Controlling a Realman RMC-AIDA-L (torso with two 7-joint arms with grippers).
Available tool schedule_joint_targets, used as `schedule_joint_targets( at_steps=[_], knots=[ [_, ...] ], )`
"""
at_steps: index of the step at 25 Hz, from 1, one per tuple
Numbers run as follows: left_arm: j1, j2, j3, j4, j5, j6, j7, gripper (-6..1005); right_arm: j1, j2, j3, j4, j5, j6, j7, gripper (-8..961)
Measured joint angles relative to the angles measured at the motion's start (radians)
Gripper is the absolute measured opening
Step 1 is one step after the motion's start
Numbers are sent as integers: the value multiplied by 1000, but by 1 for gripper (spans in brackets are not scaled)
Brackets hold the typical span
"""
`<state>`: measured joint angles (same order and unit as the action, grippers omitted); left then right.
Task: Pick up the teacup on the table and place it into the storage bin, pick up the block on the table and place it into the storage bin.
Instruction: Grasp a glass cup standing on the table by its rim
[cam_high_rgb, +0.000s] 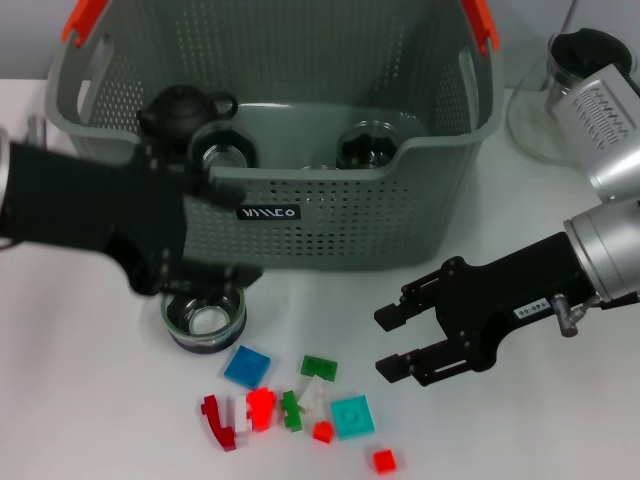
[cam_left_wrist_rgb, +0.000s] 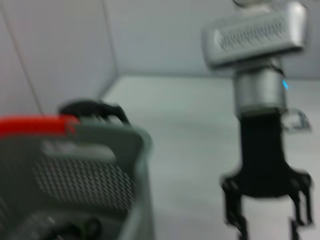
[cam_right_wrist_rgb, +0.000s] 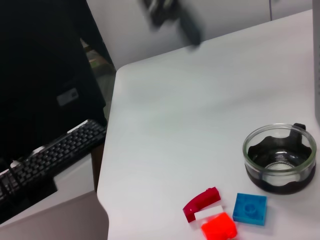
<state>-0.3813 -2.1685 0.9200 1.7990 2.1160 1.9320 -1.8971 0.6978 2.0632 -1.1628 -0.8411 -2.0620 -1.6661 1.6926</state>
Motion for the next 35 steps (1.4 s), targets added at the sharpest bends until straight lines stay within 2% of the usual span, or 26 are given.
schedule_joint_targets(
  at_steps=[2,5,14,22,35],
  knots=[
    [4,0,1,-21,16,2,22,728,3,1,0,2,0,3,5,624],
    [3,-2,35,-112,162,-19,121,727,13,4,0,9,0,11,29,624],
    [-21,-2,213,-242,415,-191,196,728,31,9,0,10,0,31,86,625],
    [-36,-3,301,-297,532,-266,208,727,34,12,0,11,0,38,100,625],
    [-59,-4,387,-385,572,-361,202,728,33,19,0,25,0,49,101,625]
  ],
)
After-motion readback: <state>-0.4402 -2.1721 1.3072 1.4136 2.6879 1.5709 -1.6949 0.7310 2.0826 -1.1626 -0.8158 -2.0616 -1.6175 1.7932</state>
